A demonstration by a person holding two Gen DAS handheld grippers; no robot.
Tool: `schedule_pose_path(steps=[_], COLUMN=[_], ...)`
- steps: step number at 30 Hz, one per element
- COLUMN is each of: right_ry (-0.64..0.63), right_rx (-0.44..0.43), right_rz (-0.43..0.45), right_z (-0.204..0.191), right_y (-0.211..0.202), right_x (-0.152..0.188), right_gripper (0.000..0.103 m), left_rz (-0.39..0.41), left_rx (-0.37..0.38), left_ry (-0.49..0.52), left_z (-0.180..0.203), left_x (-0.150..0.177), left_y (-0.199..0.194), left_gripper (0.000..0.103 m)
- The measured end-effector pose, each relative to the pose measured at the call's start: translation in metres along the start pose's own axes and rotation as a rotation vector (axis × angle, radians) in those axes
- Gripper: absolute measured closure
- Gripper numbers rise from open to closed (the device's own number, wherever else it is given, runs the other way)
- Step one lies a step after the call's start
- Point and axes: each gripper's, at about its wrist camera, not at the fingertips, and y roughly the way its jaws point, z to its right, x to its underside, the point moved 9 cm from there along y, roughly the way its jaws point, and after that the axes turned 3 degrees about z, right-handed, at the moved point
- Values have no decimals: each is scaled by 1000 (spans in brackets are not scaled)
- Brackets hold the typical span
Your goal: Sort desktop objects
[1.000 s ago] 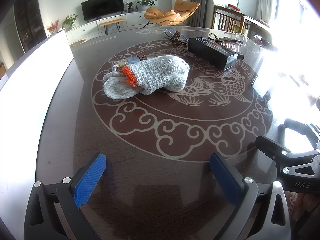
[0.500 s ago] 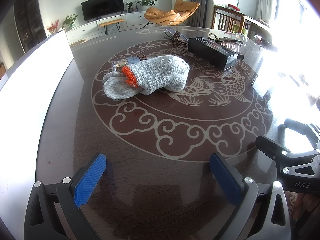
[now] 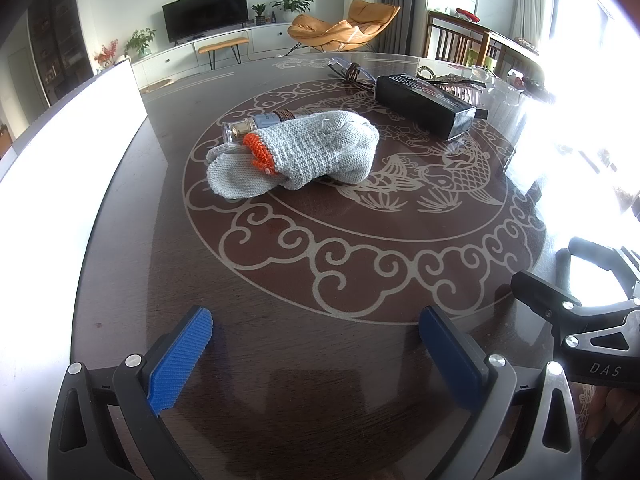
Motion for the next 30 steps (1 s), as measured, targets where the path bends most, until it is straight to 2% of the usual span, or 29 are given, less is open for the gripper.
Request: schedule_pose_path(steps=[5,10,13,16,18,19,20,21,23,26,30], right_ry=[0,0,0,0,0,0,0,0,0,0,0], right_rx=[0,0,1,1,1,1,1,1,1,1,1], right_rz=[0,0,0,0,0,0,0,0,0,0,0], right_z=[0,-1,0,0,0,-1,0,-1,-1,-1,-1], right_y=[0,0,3,2,3,2,3,3,3,3,3], right_x=[0,0,-1,-1,-1,-1,-1,-1,-1,-1,0], right_gripper=[0,0,0,0,0,0,0,0,0,0,0], left_rz=[4,109,92,45,-3,-4,13,6,11,17,26], left_rx=[12,29,19,-40,-85,-81,-54,-34,-16,-8,-59], left_ry=[-13,-91,-34,101,179,182,159,123,28,-67,-119], left_z=[-5,-23,-15,1,5,6,6,3,-7,-22,-44], left_x=[-9,-71,-96,-104,-101,-99,-99,-95,-86,-62,-27], left_y=[-1,-8,14,44,63,65,61,59,47,26,1], left_gripper=[0,0,0,0,0,4,11,27,38,40,40])
